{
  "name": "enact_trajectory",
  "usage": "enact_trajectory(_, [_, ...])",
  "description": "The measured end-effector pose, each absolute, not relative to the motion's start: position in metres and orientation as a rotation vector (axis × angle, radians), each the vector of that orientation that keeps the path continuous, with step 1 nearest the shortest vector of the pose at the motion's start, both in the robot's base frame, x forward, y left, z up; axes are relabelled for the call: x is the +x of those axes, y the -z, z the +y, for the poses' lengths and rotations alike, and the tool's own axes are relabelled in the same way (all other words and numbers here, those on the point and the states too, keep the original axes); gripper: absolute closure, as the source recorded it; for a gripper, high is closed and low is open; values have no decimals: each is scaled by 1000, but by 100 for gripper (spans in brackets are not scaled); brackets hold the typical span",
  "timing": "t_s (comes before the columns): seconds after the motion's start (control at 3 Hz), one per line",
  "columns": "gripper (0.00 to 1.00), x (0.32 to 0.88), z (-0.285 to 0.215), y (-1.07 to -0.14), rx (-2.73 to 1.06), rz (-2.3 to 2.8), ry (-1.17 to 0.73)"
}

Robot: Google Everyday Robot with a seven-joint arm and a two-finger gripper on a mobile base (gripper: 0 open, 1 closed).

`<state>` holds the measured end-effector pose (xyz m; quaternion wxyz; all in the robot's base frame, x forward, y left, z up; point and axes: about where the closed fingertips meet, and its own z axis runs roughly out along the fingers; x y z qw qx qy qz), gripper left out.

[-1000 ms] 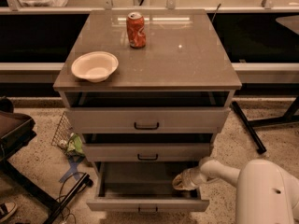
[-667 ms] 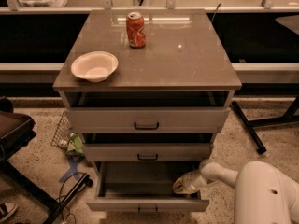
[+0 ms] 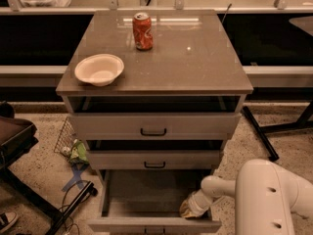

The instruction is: Open bottom drawer

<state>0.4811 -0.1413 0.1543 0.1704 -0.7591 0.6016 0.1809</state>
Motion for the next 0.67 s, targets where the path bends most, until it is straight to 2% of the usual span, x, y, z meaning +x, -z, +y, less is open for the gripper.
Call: enact_trajectory(0.67, [100,407,-141,-155,-2227,1771,-602])
